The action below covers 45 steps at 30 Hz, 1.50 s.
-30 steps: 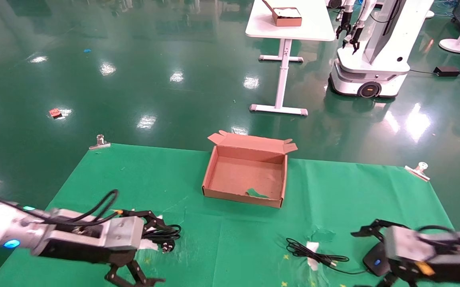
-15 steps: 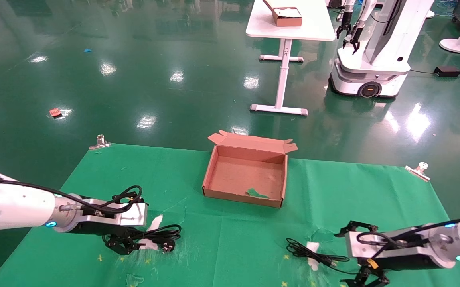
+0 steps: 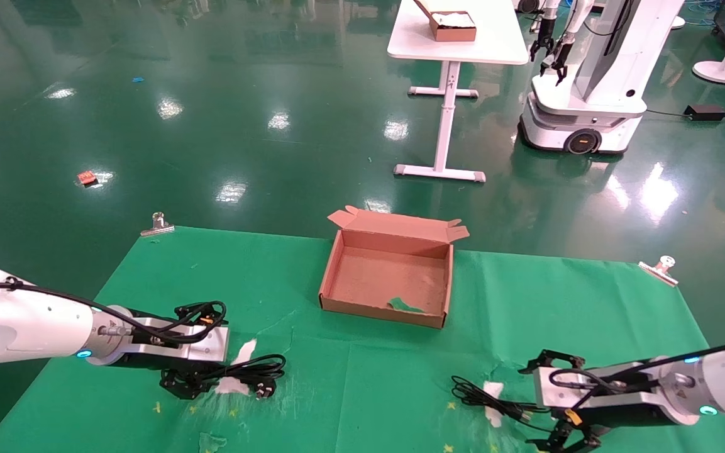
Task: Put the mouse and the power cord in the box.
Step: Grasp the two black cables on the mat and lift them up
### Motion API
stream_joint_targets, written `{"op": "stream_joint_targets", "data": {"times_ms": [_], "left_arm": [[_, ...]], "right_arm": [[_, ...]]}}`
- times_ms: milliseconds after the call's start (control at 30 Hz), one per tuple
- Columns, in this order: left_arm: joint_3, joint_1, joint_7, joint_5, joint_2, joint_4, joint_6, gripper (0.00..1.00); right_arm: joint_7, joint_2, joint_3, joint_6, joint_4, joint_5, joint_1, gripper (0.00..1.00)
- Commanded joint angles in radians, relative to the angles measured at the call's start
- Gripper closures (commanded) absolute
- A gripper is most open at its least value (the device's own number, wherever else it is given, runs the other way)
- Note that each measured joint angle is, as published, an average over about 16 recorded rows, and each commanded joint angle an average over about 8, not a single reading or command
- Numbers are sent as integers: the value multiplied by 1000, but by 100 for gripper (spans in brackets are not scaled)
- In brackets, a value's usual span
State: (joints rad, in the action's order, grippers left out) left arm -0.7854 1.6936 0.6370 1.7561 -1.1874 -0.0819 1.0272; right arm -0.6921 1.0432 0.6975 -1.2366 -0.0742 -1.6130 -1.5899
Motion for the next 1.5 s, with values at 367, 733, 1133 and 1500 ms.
{"op": "stream_joint_targets", "data": {"times_ms": [367, 733, 1133, 1500], "left_arm": [[-4, 7, 19, 6, -4, 15, 5, 100], [-3, 4, 15, 3, -2, 9, 5, 100], [-2, 3, 12, 3, -1, 6, 4, 100], [-2, 2, 12, 2, -1, 5, 4, 100]], "right_arm": [[-12, 6, -2, 4, 21, 2, -6, 100], [-10, 3, -3, 1, 13, 4, -3, 100], [-9, 1, -3, 0, 9, 4, -2, 100], [-8, 1, -3, 0, 8, 5, -1, 100]]}}
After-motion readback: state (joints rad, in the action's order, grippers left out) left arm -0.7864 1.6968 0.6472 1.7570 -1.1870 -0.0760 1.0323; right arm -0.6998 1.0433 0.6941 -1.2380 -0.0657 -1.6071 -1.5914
